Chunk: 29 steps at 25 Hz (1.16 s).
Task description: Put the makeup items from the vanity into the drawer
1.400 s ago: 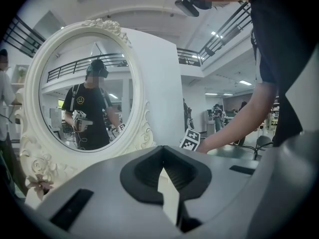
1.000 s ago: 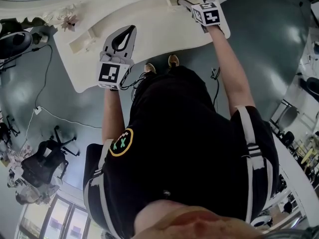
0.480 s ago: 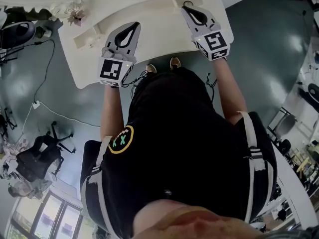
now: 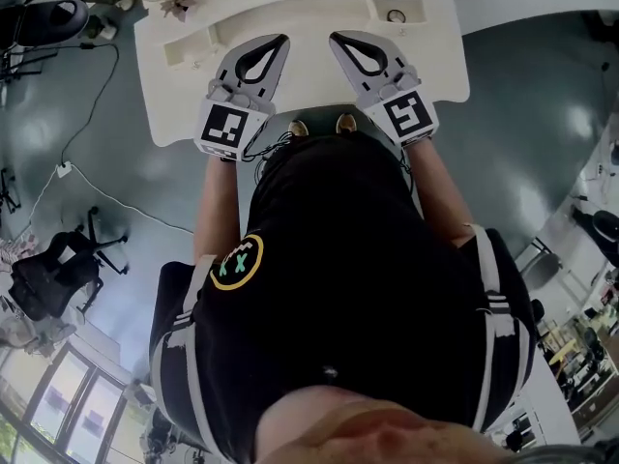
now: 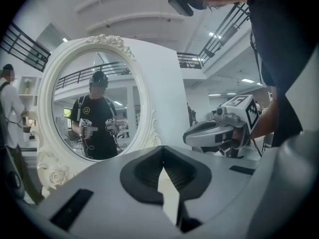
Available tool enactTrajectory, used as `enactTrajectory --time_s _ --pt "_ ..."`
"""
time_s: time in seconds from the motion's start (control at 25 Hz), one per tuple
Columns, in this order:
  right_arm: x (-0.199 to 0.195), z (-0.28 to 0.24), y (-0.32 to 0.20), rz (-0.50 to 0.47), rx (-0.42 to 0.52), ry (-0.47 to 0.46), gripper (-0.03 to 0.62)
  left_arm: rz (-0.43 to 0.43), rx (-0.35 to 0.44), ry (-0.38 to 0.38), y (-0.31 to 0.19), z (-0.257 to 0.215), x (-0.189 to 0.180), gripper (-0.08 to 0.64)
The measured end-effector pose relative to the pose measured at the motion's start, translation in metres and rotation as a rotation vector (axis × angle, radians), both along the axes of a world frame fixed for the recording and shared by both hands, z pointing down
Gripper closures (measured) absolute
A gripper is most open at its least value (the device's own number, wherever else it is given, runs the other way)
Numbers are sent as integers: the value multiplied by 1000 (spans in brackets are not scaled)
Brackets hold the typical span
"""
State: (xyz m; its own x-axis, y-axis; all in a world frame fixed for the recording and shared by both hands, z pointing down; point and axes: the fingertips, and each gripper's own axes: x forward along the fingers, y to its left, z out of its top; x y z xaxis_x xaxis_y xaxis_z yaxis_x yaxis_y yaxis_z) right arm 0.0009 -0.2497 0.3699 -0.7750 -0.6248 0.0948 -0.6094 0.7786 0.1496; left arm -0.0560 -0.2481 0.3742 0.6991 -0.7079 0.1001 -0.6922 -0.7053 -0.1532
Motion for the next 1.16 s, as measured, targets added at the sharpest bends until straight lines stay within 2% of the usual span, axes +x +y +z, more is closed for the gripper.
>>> enactTrajectory --time_s 0.12,0.32,0.52,1.16 --pt "-17 -15 7 -37 30 -32 572 -21 3 -5 5 0 -12 541" --pt "-33 -23 6 -50 40 -86 572 -67 -34 48 7 -9 -25 541" --pt "-39 -28 5 -68 44 -80 572 -39 -7 -2 8 -3 -34 541" --pt "-31 -34 4 -55 66 -71 572 -43 10 5 5 -11 -29 541"
